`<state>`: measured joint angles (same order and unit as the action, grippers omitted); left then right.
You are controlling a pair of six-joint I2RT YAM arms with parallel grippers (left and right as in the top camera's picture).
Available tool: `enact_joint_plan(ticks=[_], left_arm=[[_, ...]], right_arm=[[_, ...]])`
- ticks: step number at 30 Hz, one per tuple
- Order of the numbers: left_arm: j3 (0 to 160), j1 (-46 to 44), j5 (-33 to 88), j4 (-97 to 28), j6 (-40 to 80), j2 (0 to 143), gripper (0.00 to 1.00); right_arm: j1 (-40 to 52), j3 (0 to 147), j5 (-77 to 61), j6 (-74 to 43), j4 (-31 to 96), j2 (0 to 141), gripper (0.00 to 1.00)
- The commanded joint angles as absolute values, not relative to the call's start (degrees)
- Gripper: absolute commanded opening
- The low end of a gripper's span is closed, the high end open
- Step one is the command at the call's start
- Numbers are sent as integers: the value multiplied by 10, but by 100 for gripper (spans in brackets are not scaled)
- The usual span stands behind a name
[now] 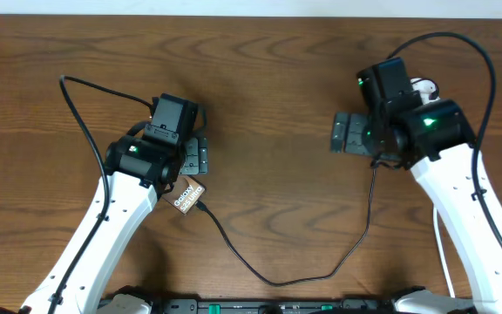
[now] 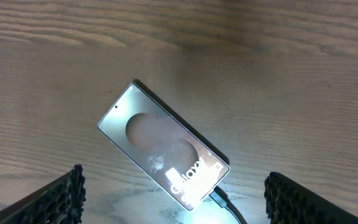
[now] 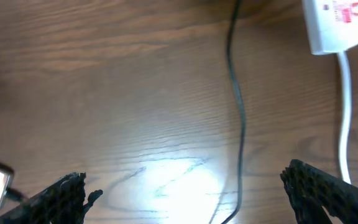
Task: Plug charger to phone and switch on socket
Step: 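Move the right gripper over the white power strip's switch, then press down the power strip switch beside the plug with the right gripper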
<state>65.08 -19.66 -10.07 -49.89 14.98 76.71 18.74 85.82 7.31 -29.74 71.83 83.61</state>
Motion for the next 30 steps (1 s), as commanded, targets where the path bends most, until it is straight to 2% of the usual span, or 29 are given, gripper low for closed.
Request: enact_joint_plan(ticks=[1,13,18,24,30], left_arm=[[668,-197,-112,-501,149,760,89],[668,-197,-112,-501,149,760,89],[668,-197,-112,-501,149,760,89],[668,-197,-112,-501,149,760,89],[668,-197,-112,-501,149,760,89]], right_arm=[[144,861,69,-300,721,836,99],[-93,861,-88,-139,674,836,99],[-182,861,-96,-100,631,839,99],[-239,863,-156,-81,567,895,99],[-249,920,-202,-39,574,1016,99]])
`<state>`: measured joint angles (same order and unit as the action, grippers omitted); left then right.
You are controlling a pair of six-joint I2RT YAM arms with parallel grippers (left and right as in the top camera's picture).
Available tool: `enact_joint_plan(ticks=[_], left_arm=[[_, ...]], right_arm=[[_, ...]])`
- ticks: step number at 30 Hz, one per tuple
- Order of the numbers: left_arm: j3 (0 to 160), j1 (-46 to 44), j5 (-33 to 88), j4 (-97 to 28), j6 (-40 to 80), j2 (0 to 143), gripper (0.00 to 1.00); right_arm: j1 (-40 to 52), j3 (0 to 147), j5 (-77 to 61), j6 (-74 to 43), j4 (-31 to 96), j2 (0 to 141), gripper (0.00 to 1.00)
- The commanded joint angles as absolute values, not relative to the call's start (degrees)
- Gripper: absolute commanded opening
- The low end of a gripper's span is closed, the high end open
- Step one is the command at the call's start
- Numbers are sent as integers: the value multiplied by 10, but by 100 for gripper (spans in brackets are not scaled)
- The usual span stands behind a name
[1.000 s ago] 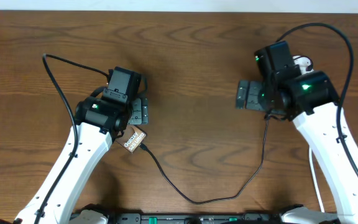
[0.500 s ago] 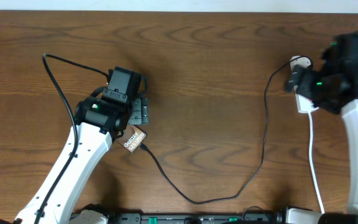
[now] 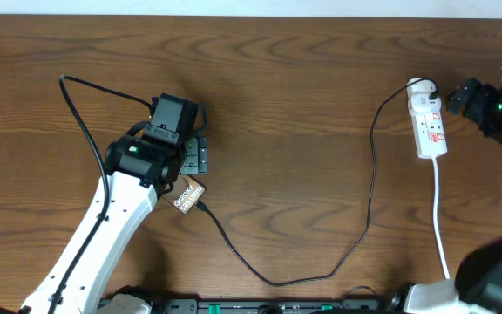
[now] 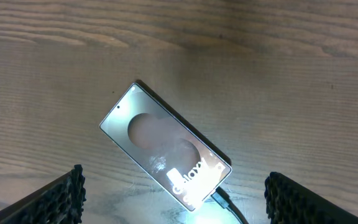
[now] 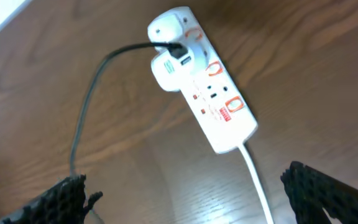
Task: Plug charger to phone and switch on socket
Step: 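Press down the power strip switch beside the plug with the right gripper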
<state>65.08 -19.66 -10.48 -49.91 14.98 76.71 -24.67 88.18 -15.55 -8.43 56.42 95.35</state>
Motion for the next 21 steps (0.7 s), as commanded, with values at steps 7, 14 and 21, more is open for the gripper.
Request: enact_joint_plan(ticks=[7,14,21], left_arm=[[668,-197,-112,-501,149,760,89],[668,-197,-112,-501,149,760,89],[668,-197,-112,-501,149,760,89]], right_arm=[[-249,1052,-226,95,645,1182,99],[-248,1069,-232,152,635,1264,99],[-246,1069,-283,168,615,1289,99]])
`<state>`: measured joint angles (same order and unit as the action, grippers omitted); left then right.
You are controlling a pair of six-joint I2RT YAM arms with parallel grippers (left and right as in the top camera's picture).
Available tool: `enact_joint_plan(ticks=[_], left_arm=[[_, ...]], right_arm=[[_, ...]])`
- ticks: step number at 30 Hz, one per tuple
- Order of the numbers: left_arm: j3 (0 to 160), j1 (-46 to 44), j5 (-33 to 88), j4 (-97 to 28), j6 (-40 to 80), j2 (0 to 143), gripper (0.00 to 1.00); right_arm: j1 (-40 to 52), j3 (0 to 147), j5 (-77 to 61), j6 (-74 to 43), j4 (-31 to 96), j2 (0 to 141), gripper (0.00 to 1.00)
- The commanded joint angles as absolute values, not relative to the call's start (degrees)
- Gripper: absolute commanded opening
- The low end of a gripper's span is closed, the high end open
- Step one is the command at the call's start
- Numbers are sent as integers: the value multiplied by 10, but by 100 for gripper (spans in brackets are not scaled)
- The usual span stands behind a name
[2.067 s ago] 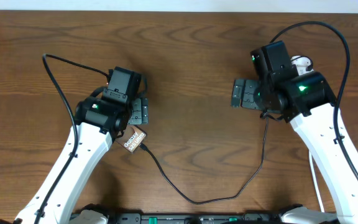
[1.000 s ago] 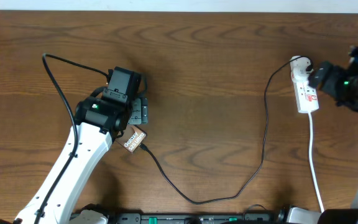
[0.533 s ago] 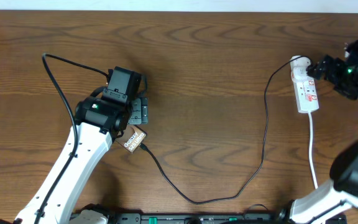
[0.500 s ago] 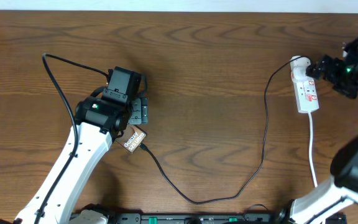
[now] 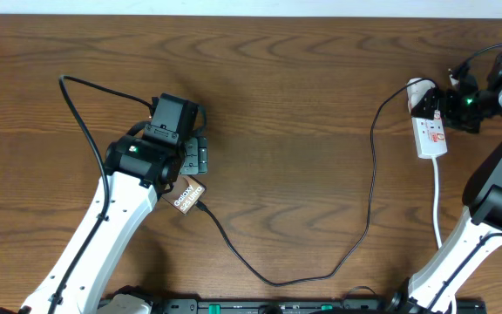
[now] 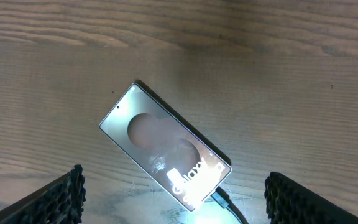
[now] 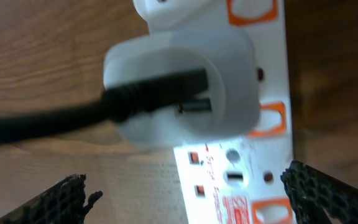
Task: Plug charger to phone and switch on socket
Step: 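Press down the power strip switch beside the plug with the right gripper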
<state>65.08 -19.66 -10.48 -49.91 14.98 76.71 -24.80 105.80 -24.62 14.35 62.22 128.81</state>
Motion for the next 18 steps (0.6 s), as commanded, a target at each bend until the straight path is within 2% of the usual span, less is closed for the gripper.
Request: enact_joint_plan(ticks=[1,18], left_arm=[[668,-197,-112,-501,149,760,89],[668,-197,-112,-501,149,760,89]], right_arm=[[-247,1069,-287,168,611,1289,99],[-246,1068,-297,163,582,1289,99]])
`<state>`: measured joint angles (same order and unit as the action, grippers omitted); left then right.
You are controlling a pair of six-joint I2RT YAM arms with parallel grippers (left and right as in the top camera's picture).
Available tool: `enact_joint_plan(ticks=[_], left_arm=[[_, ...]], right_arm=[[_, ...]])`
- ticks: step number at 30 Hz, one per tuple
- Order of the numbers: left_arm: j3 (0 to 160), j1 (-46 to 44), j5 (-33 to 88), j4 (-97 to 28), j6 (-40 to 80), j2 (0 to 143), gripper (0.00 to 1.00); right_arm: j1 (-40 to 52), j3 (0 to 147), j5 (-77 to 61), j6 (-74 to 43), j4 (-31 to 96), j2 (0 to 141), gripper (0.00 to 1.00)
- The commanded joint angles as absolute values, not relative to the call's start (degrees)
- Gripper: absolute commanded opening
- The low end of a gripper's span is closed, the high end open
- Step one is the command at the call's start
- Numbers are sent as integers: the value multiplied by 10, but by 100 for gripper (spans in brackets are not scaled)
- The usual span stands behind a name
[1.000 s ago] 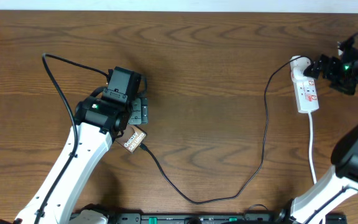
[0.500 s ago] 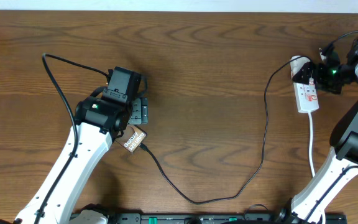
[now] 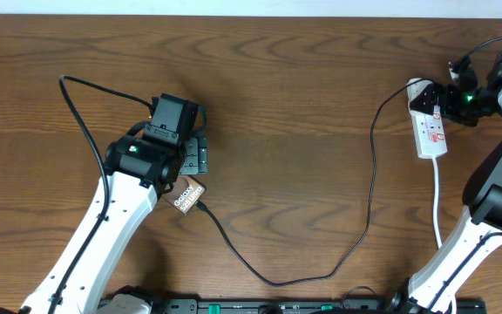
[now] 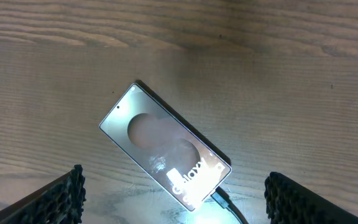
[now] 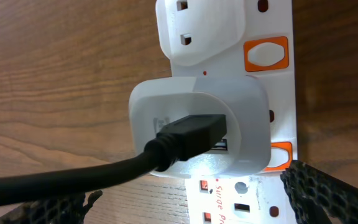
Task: Plug charger to phone and switch on socket
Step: 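Press down the power strip switch beside the plug with the right gripper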
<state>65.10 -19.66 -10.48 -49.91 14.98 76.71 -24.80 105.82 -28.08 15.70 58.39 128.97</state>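
The phone (image 4: 165,146) lies face up and tilted on the table, screen lit, with the black charger plug (image 4: 224,200) in its lower end. My left gripper (image 4: 176,205) hovers over it, open, touching nothing. In the overhead view the black cable (image 3: 369,201) runs from the phone (image 3: 185,196) to the white power strip (image 3: 430,129) at the far right. My right gripper (image 5: 185,208) is open and close above the strip's white adapter (image 5: 197,124), which has the cable in it. Orange switches (image 5: 266,55) sit along the strip's edge.
The strip's white lead (image 3: 438,218) runs toward the front edge. My left arm's own black cable (image 3: 81,113) loops over the left of the table. The strip lies close to the table's right edge and the white wall at the back.
The right wrist view has shifted along the strip and sharpened, so the adapter sits lower in it and the strip's end socket shows. The left gripper and phone have not moved.
The phone had the charger in it and my left gripper hung open over it throughout. My right gripper was first open over mid-table, then at the far right beyond the strip, then close over the adapter, where it still is.
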Motion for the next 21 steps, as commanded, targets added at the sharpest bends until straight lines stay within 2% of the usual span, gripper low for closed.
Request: enact_joint_plan(ticks=[1,21], left_arm=[[668,-197,-112,-501,149,760,89],[668,-197,-112,-501,149,760,89]], right_arm=[[-246,1068,-298,161,583,1289,99],[-212,1068,-304,122,576,1312,99]])
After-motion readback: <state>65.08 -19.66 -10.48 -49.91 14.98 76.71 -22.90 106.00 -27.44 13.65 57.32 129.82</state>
